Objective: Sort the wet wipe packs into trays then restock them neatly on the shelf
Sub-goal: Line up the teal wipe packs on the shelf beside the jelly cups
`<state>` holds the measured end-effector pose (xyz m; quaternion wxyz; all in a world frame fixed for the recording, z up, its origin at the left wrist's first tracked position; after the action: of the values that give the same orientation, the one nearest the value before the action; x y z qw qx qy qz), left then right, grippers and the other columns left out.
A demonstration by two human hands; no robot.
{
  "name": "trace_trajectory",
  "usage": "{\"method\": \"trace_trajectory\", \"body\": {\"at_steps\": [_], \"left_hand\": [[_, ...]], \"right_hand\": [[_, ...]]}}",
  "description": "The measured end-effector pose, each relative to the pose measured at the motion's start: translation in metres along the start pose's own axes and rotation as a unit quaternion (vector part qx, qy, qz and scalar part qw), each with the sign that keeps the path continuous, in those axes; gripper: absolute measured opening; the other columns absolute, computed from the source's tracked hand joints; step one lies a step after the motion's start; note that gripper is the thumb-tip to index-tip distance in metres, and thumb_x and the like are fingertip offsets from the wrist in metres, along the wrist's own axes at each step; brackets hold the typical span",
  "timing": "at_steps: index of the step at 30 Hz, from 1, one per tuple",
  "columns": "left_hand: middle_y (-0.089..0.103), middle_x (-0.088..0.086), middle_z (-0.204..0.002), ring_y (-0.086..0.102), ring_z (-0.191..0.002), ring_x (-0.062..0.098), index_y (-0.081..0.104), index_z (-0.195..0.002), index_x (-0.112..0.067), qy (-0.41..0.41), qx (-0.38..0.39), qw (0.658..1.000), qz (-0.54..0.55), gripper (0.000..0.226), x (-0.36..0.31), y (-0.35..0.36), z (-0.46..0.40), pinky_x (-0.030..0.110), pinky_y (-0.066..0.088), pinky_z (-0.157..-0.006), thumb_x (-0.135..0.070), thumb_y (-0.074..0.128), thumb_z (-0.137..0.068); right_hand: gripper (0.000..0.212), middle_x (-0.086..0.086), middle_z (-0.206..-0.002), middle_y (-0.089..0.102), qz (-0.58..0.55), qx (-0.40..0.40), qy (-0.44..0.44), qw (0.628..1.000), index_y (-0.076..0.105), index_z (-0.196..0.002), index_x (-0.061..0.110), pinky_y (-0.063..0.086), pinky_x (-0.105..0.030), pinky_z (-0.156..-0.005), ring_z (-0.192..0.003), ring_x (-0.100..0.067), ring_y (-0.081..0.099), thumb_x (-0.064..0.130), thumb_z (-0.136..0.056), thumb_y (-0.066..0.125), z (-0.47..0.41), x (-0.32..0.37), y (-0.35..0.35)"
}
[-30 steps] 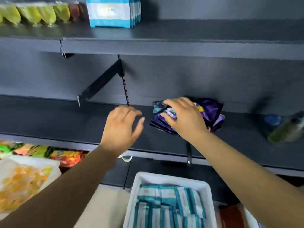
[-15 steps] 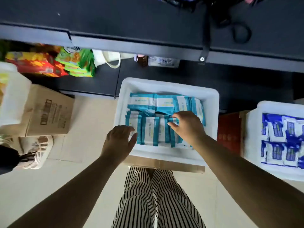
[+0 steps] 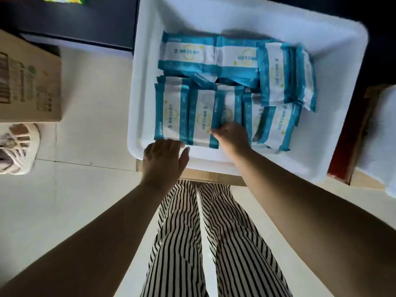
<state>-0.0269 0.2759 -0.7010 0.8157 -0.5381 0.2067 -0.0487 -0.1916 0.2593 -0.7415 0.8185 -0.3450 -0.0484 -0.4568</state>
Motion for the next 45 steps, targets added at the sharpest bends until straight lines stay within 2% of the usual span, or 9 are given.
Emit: {"method": "trace_trajectory", "body": {"at_steps": [4,7,14,19,24,31,36,41,45], "left_hand": [[0.068,0.009,-0.072,0.066,-0.067,0.026,0.067,-0.08,-0.006,0.004,0.006,1.0,0.019,0.035,-0.001,-0.003,0.0,0.032,0.051,-0.062,-0.029,0.042,-0.089],[0.07,0.01,-0.077,0.068,-0.071,0.028,0.066,-0.086,-0.005,-0.001,0.045,0.998,0.034,0.04,-0.001,-0.007,-0.002,0.035,0.053,-0.063,-0.035,0.04,-0.089],[0.052,0.015,-0.128,0.053,-0.114,0.027,0.046,-0.129,-0.004,-0.191,0.135,0.949,0.212,0.053,0.015,-0.035,-0.054,0.032,0.043,-0.094,-0.04,0.053,-0.091],[0.038,0.016,-0.143,0.058,-0.106,0.032,0.034,-0.139,-0.006,-0.511,0.253,0.644,0.51,0.066,0.011,-0.013,-0.052,0.03,0.055,-0.078,-0.041,0.057,-0.088],[0.054,0.007,-0.12,0.053,-0.11,0.027,0.038,-0.134,-0.011,-0.61,0.107,0.503,0.602,0.068,-0.004,0.023,-0.046,0.037,0.046,-0.091,-0.05,0.061,-0.083],[0.061,0.003,-0.106,0.058,-0.099,0.022,0.044,-0.124,-0.01,-0.643,0.014,0.496,0.583,0.082,-0.001,0.038,-0.054,0.04,0.046,-0.095,-0.067,0.063,-0.068],[0.052,0.0,-0.081,0.051,-0.082,0.018,0.043,-0.104,-0.013,-0.636,-0.049,0.492,0.593,0.048,-0.011,0.01,-0.033,0.029,0.046,-0.086,-0.043,0.07,-0.078],[0.06,0.015,-0.106,0.062,-0.093,0.022,0.052,-0.105,-0.004,-0.553,-0.024,0.491,0.673,0.021,-0.011,-0.032,-0.014,0.022,0.057,-0.061,-0.009,0.062,-0.088],[0.059,0.012,-0.096,0.061,-0.074,0.021,0.051,-0.111,-0.007,-0.493,0.007,0.567,0.66,0.018,-0.013,-0.079,-0.005,0.022,0.056,-0.05,-0.014,0.051,-0.094]], "right_hand": [[0.034,-0.017,-0.104,0.067,-0.108,0.005,0.071,0.992,0.063,-0.11,-0.004,0.051,-0.03,-0.071,-0.082,-0.025,0.063,0.02,-0.085,0.065,0.003,0.002,0.003],[0.035,-0.016,-0.097,0.065,-0.179,0.029,0.107,0.978,0.06,-0.112,-0.004,0.045,-0.023,-0.059,-0.069,-0.017,0.056,0.017,-0.084,0.066,0.012,0.003,0.001],[0.028,-0.006,-0.092,0.056,-0.195,-0.075,0.098,0.973,0.061,-0.109,0.003,0.052,-0.05,-0.085,-0.084,-0.022,0.055,0.002,-0.082,0.056,0.023,-0.014,-0.054],[0.019,-0.001,-0.082,0.06,-0.367,-0.145,0.099,0.914,0.064,-0.1,0.012,0.047,-0.029,-0.064,-0.072,-0.017,0.055,0.008,-0.081,0.064,0.026,-0.039,-0.076],[0.011,0.0,-0.08,0.065,-0.583,-0.144,0.151,0.785,0.058,-0.077,0.016,0.048,-0.033,-0.076,-0.084,-0.019,0.06,0.014,-0.087,0.062,0.03,-0.051,-0.072],[0.016,0.0,-0.065,0.063,-0.612,-0.112,0.118,0.774,0.052,-0.076,0.016,0.043,-0.034,-0.07,-0.066,-0.016,0.057,0.016,-0.092,0.056,0.022,-0.049,-0.07],[0.01,-0.008,-0.08,0.06,-0.633,-0.077,0.099,0.764,0.06,-0.087,0.015,0.043,-0.037,-0.075,-0.081,-0.026,0.057,0.024,-0.09,0.058,0.031,-0.034,-0.08],[0.025,-0.004,-0.083,0.072,-0.654,-0.003,0.046,0.755,0.071,-0.083,0.02,0.046,-0.033,-0.068,-0.079,-0.028,0.065,0.033,-0.091,0.051,0.055,-0.002,-0.108],[0.025,-0.003,-0.079,0.073,-0.652,0.018,0.05,0.757,0.063,-0.09,0.015,0.055,-0.028,-0.063,-0.073,-0.019,0.07,0.033,-0.095,0.046,0.089,0.022,-0.143]]}}
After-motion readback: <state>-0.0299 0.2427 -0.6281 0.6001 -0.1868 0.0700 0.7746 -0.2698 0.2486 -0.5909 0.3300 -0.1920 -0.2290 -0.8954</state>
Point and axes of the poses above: each hand's wrist, its own z-axis away from the middle knuckle, its own y-axis out of the palm, x = y × z, the point moved 5 cm from there along -z, towards the middle knuckle
